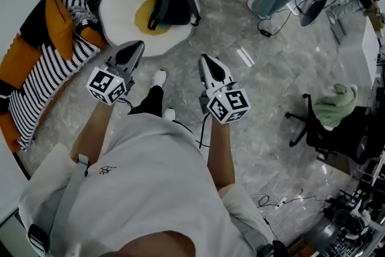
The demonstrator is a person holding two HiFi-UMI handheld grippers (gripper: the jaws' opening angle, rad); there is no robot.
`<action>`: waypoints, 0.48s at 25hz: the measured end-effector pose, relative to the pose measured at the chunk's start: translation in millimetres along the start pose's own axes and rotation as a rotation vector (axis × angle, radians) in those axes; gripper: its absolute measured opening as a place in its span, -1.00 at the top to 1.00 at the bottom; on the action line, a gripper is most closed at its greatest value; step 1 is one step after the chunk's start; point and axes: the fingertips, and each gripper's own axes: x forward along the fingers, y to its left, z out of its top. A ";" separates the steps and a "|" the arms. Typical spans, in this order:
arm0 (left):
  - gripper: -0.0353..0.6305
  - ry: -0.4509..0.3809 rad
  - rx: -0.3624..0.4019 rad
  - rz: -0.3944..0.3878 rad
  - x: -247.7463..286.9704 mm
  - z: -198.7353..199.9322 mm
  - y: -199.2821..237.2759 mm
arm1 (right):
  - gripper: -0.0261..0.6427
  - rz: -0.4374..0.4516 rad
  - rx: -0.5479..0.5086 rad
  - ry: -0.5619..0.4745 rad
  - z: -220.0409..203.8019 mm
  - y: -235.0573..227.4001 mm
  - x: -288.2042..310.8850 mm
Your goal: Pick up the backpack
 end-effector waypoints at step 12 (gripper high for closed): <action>0.88 0.019 -0.019 -0.040 56.3 -1.3 60.9 | 0.90 -0.025 0.006 0.020 11.3 -34.7 65.9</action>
